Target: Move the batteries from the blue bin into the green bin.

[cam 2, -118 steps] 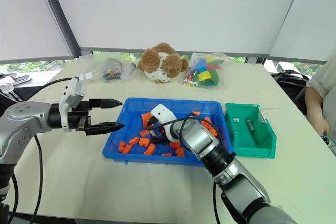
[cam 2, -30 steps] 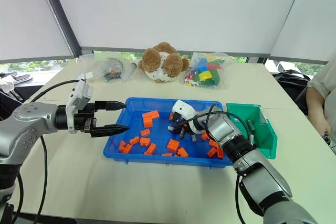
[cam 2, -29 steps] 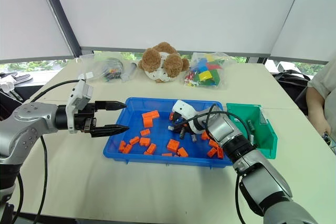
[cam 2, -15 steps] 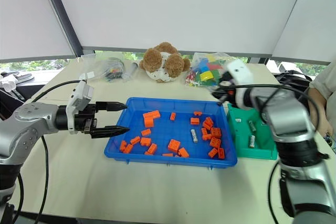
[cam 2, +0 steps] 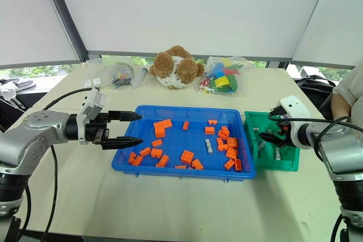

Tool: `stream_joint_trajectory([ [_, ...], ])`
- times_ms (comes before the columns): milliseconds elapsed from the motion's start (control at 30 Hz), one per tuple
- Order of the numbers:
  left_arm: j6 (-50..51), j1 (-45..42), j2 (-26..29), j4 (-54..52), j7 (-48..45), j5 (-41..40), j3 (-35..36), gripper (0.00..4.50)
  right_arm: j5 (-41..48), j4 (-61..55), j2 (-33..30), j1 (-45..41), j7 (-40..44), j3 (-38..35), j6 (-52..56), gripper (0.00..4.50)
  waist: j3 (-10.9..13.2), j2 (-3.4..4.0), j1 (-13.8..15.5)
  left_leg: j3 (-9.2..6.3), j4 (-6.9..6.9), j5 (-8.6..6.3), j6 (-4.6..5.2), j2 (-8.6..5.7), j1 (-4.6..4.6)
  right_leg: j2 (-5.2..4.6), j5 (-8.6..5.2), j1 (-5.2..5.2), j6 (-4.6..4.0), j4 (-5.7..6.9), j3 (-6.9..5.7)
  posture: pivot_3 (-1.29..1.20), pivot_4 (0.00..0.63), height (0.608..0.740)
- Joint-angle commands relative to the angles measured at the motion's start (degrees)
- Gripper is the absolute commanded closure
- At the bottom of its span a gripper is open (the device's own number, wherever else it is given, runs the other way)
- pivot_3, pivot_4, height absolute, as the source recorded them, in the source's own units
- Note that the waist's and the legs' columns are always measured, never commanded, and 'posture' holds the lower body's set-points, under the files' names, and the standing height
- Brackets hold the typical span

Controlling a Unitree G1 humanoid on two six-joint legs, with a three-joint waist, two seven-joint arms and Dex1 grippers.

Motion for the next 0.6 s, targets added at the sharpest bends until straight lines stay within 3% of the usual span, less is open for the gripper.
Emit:
stream_joint_trajectory([
  [33, -1.0, -0.4, 0.1, -1.2, 0.1, 0.0, 1.0, 0.00, 1.9, -4.3, -1.0, -6.0, 0.5, 0.9, -0.1, 0.03, 0.0, 0.00, -0.1, 0.00, 0.00, 0.00, 0.00, 0.00, 0.00, 0.00, 0.00, 0.00, 0.00, 0.00, 0.00, 0.00, 0.150, 0.727],
  [233, -0.8, -0.1, 0.0, -1.7, 0.6, 0.0, 1.2, 0.00, 7.2, -12.7, 6.6, -11.7, -0.6, 7.7, 7.9, 0.03, 0.0, 0.00, -0.2, -0.07, -0.09, 0.01, -0.02, 0.05, 0.02, 0.08, 0.00, -0.03, -0.01, 0.02, -0.02, 0.00, 0.150, 0.727],
  [600, -0.2, 1.4, 0.4, -3.5, 2.0, -0.8, 2.3, 0.00, 7.1, -14.7, 16.7, -6.7, -9.2, 17.3, 11.7, 0.03, 0.0, -0.03, 0.0, -0.05, 0.01, 0.01, -0.02, 0.01, -0.06, 0.01, 0.00, -0.02, 0.00, 0.01, -0.03, 0.00, 0.150, 0.727],
])
